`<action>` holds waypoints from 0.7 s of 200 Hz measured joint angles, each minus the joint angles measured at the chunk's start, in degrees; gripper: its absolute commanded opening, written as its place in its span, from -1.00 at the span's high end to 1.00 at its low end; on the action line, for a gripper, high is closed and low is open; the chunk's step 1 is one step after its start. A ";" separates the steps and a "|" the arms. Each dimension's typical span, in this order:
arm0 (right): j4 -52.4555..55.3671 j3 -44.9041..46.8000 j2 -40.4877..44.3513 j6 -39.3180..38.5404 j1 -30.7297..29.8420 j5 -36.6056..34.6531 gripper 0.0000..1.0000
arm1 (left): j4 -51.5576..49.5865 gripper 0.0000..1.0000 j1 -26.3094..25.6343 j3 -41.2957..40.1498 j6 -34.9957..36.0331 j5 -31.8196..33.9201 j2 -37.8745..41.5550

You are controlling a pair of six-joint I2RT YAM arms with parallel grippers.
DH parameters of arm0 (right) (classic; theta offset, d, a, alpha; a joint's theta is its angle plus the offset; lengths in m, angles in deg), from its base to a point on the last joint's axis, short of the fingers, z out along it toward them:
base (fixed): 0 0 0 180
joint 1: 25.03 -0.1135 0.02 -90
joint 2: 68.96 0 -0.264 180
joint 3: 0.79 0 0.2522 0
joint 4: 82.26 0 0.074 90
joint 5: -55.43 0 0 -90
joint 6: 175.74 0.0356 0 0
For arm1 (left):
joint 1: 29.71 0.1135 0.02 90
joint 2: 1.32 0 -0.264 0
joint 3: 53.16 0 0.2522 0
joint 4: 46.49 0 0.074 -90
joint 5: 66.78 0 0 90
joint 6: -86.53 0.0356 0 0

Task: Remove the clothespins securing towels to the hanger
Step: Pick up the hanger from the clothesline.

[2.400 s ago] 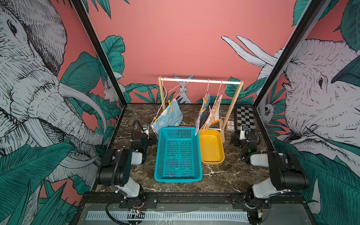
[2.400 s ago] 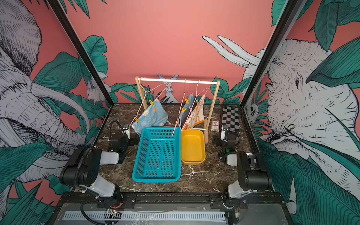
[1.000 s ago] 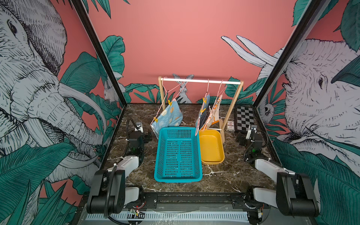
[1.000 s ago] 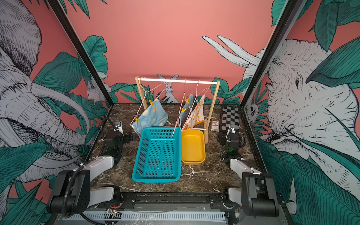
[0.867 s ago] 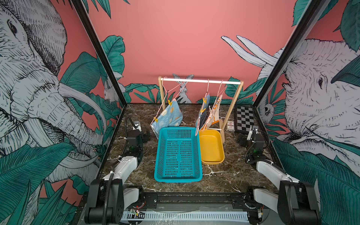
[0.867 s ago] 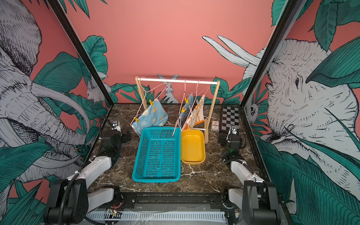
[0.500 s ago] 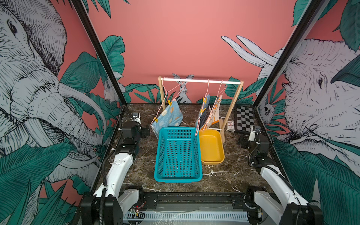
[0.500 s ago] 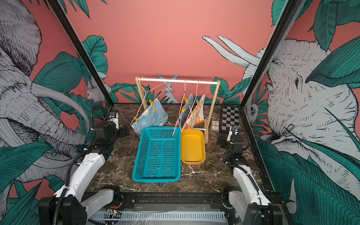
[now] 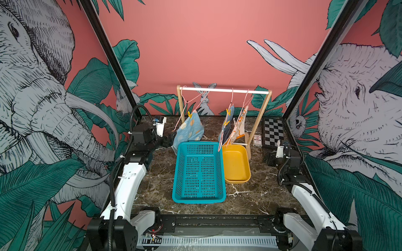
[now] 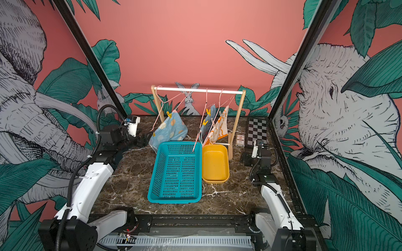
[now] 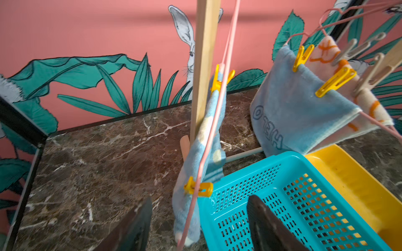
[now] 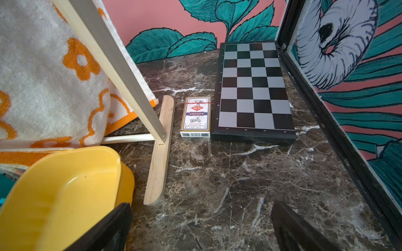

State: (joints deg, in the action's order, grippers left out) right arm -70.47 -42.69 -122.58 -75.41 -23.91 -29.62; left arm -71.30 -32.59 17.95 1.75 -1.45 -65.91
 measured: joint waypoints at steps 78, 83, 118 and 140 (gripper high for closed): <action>0.04 0.00 -1.18 0.22 0.00 1.11 -0.99 | -0.87 0.05 -0.33 8.02 2.47 -5.44 -9.75; 0.04 0.00 -1.20 0.22 0.00 1.11 -0.99 | -0.85 0.09 -0.33 8.46 2.67 -5.77 -10.36; 0.07 0.00 -1.60 0.22 0.00 1.09 -0.98 | -1.05 0.23 -0.57 10.19 3.41 -7.30 -12.96; -0.02 0.00 -1.86 0.22 0.00 1.09 -0.99 | -1.22 0.43 -0.76 10.97 3.72 -7.74 -13.92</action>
State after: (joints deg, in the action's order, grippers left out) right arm -70.49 -42.69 -124.44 -75.19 -23.91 -28.53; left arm -72.52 -33.35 28.92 5.46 -9.18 -79.84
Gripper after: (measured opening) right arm 0.992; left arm 0.327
